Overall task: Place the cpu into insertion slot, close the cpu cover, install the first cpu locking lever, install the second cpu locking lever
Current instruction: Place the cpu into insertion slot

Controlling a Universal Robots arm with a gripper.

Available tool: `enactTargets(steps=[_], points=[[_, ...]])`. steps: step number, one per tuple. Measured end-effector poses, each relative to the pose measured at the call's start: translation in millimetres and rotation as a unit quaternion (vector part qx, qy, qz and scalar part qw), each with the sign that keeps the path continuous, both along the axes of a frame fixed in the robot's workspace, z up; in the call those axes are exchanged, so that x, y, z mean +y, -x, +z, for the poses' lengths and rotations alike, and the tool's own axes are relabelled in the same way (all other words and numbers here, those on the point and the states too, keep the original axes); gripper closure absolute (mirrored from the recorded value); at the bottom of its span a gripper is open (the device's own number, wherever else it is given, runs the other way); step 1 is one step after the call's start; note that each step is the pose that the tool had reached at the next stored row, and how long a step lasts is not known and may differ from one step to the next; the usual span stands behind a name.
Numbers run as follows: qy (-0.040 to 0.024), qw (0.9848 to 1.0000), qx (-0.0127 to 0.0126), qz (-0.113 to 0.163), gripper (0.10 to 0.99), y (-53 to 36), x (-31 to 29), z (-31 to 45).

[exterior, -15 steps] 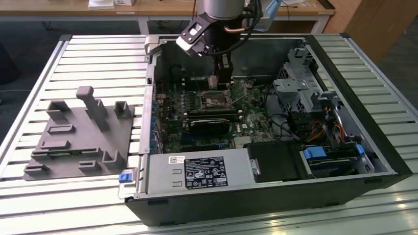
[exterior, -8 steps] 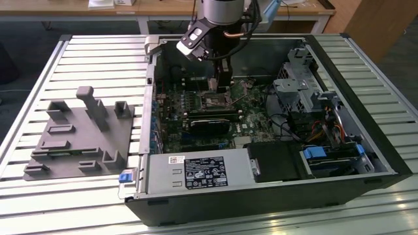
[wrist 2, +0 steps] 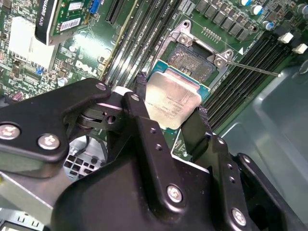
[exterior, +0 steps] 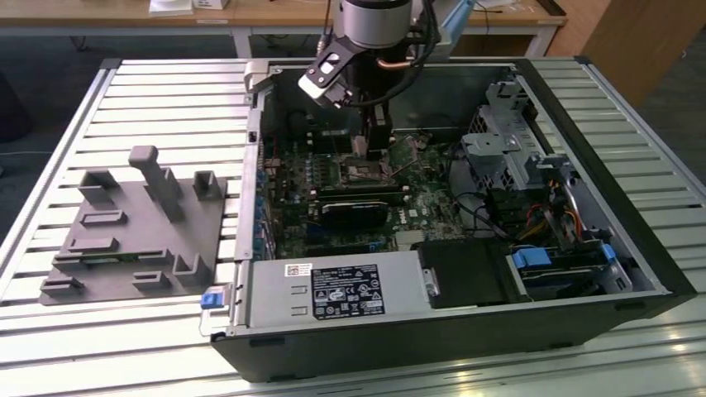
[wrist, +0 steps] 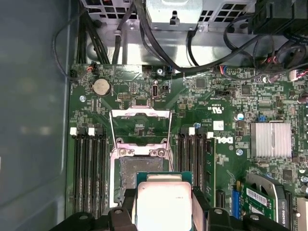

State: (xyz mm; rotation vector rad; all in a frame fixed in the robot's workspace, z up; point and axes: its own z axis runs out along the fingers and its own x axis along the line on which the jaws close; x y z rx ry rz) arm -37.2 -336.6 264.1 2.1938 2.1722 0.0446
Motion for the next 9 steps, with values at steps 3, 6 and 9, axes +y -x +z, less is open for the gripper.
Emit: enactTargets(steps=[3, 6, 9], points=[[0.0000, 1.0000, -0.0036, 0.005, 0.545, 0.0, 0.3, -3.6], [0.0001, 0.9998, -0.0069, 0.019, 0.545, 0.0, 1.7, -7.1], [0.0005, 0.9997, -0.0073, 0.025, 0.545, 0.0, 3.7, -10.5]])
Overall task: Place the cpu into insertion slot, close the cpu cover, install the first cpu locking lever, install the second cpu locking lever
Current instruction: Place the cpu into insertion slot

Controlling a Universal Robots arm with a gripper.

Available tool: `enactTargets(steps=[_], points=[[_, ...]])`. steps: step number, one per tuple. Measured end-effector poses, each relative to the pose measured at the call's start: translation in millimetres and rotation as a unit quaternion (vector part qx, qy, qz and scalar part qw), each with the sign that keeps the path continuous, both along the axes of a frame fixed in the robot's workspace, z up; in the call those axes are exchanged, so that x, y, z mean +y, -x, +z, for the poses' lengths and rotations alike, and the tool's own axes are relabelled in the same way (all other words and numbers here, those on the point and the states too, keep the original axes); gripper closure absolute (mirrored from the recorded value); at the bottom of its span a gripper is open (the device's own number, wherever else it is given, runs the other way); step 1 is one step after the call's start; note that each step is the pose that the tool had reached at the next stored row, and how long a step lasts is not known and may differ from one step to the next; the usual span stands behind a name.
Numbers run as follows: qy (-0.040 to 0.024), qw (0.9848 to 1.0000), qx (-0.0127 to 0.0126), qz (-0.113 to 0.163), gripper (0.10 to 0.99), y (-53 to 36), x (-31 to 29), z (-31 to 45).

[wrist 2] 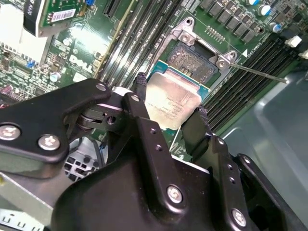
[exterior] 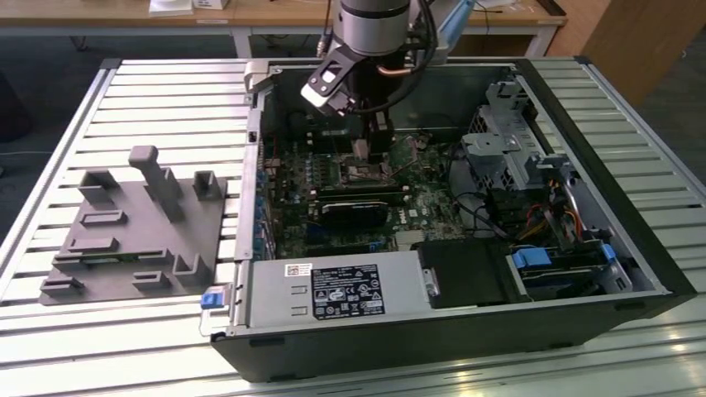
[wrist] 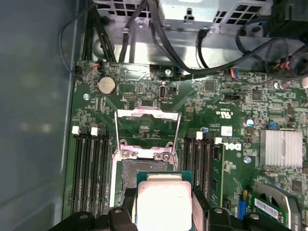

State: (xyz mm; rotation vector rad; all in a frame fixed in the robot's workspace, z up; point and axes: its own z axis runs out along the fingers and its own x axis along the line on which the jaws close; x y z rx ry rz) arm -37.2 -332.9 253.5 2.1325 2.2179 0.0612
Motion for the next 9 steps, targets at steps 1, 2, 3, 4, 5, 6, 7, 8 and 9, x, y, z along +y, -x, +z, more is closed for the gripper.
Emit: enactTargets(steps=[1, 2, 3, 4, 5, 6, 7, 8, 9], points=[[0.0005, 1.0000, 0.0000, 0.000, 0.545, 0.0, 0.4, -1.0], [0.0005, 1.0000, -0.0001, 0.000, 0.545, 0.0, 0.5, -1.8], [0.0006, 1.0000, 0.0000, 0.000, 0.545, 0.0, 0.9, -2.5], [0.0005, 1.0000, 0.0000, 0.001, 0.545, 0.0, 1.4, -3.2], [0.0005, 1.0000, 0.0000, 0.001, 0.545, 0.0, 1.8, -4.1], [0.0006, 1.0000, 0.0000, 0.001, 0.545, 0.0, 2.3, -5.0], [0.0006, 1.0000, 0.0000, 0.001, 0.545, 0.0, 2.7, -6.0], [0.0005, 1.0000, 0.0000, 0.001, 0.545, -0.1, 2.9, -7.0], [0.0007, 1.0000, 0.0000, 0.001, 0.545, 0.0, 3.3, -8.0]])
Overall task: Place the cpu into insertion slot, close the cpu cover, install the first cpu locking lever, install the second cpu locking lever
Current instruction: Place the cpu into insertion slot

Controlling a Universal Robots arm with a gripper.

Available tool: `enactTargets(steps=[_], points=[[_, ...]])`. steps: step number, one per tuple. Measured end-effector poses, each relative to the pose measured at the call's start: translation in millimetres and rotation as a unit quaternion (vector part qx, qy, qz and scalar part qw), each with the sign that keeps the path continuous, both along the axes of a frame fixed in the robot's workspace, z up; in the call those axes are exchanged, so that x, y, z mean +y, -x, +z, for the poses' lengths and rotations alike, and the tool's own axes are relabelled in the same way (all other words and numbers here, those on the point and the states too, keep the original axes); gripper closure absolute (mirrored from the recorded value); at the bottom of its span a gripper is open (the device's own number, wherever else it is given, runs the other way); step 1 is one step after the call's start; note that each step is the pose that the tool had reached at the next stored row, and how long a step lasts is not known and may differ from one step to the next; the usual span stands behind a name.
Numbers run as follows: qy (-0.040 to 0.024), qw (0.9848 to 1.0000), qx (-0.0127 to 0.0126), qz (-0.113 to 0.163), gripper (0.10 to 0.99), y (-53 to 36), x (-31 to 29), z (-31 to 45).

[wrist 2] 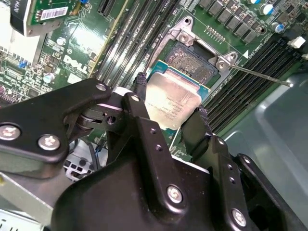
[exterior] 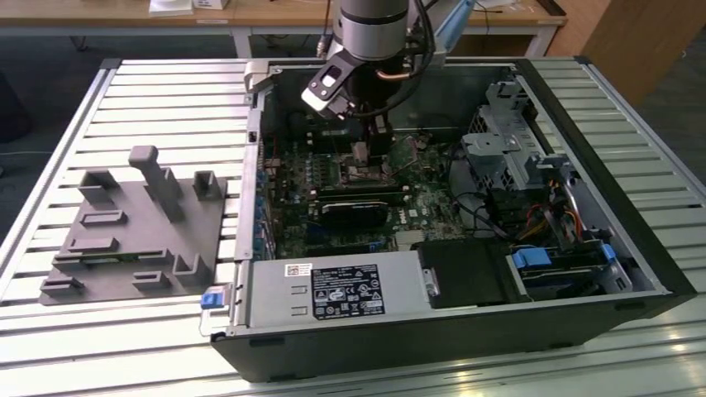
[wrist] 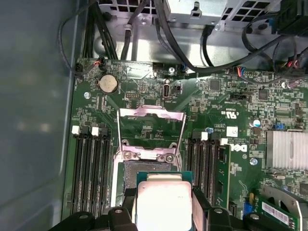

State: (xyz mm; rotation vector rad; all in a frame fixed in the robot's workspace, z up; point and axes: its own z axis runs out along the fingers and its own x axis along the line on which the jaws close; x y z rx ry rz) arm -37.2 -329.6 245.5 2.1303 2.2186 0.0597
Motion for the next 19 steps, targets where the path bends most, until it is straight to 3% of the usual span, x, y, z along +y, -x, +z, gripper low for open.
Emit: enactTargets(steps=[3, 8, 19], points=[[0.0003, 1.0000, -0.0014, 0.000, 0.545, 0.0, 0.3, -2.4], [0.0008, 0.9999, -0.0124, 0.000, 0.545, 0.2, 0.4, -6.3], [0.0011, 0.9998, -0.0132, -0.017, 0.545, 3.9, 1.7, -22.9]])
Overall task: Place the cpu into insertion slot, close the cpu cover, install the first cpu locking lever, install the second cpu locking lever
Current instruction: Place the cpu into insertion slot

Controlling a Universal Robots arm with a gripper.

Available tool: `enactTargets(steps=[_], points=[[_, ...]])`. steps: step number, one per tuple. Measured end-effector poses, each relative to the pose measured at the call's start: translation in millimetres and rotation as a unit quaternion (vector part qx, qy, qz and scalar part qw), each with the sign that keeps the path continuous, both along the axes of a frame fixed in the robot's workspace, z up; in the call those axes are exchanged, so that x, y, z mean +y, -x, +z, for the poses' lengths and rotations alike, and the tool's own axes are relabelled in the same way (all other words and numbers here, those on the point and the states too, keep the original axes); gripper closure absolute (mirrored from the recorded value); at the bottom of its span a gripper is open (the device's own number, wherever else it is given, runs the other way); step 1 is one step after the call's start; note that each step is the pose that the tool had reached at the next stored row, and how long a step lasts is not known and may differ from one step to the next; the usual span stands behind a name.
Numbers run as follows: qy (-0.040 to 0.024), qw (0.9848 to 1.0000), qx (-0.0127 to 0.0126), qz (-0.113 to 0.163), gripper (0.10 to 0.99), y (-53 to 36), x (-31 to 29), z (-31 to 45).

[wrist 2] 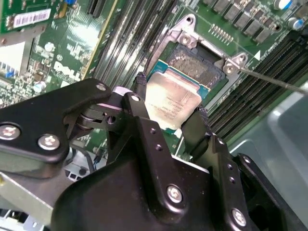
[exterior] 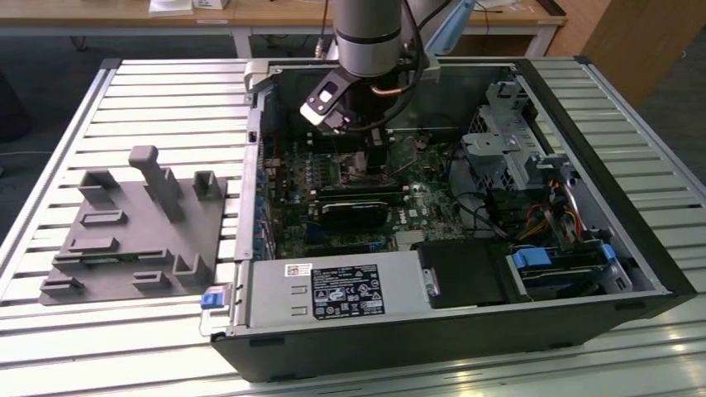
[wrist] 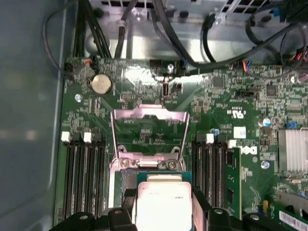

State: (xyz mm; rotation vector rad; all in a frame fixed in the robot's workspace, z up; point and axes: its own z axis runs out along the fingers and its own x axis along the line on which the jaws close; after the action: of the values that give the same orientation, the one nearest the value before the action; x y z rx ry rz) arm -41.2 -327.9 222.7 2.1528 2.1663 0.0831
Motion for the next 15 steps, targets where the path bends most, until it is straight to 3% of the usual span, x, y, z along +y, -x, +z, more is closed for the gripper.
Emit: enactTargets(steps=[15], points=[[0.0001, 1.0000, 0.0001, 0.000, 0.545, 1.9, 2.1, -10.2]])
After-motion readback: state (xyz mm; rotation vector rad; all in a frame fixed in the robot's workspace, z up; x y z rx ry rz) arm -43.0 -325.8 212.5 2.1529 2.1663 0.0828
